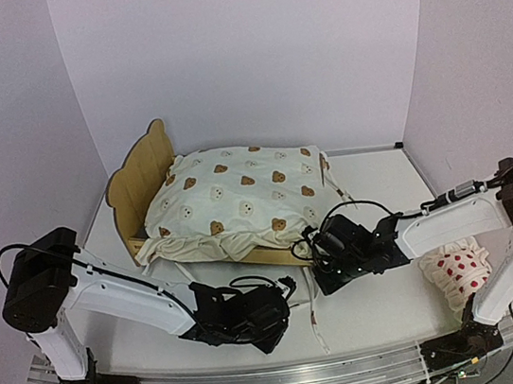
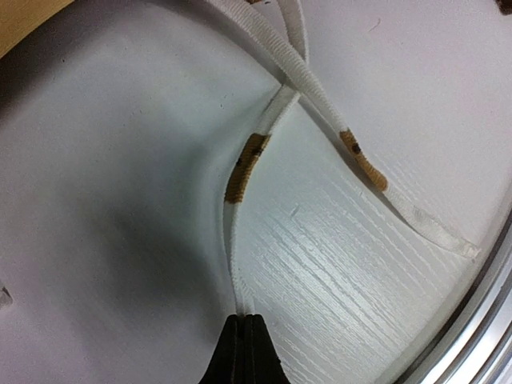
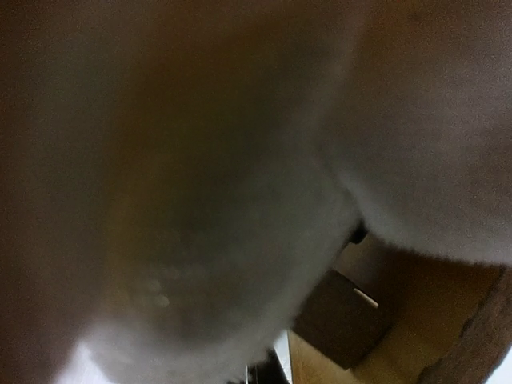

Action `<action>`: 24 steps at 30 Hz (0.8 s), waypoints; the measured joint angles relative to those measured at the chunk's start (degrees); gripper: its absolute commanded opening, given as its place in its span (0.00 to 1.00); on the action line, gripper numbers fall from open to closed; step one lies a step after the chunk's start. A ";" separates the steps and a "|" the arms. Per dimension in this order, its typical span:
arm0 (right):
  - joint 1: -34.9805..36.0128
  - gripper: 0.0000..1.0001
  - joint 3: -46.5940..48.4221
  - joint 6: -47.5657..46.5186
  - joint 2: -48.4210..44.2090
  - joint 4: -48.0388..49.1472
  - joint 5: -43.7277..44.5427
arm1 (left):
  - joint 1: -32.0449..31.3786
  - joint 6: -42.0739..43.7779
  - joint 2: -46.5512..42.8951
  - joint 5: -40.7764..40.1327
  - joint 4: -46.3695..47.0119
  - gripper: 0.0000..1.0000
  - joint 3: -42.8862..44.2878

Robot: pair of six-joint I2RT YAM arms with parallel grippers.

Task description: Set up the pet bed

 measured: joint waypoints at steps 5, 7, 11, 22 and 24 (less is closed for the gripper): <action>0.00 0.00 -0.07 0.02 -0.79 -0.10 -0.10 | 0.00 0.90 -1.79 -0.97 1.63 0.00 -0.08; 0.00 0.00 -0.23 0.04 -1.74 -0.12 -0.14 | 0.01 1.19 -2.21 -1.54 2.45 0.00 -0.08; 0.00 0.00 -0.43 0.07 -3.59 -0.15 -0.28 | 0.26 2.14 -2.29 -2.66 4.03 0.00 -0.08; 0.00 0.00 -1.01 0.33 -6.09 -0.20 -1.13 | 3.30 5.74 -2.32 -2.47 11.90 0.00 -0.06; 0.00 0.00 -1.05 0.37 -6.41 -0.22 -1.37 | 3.77 6.55 -2.32 -2.28 13.63 0.00 -0.06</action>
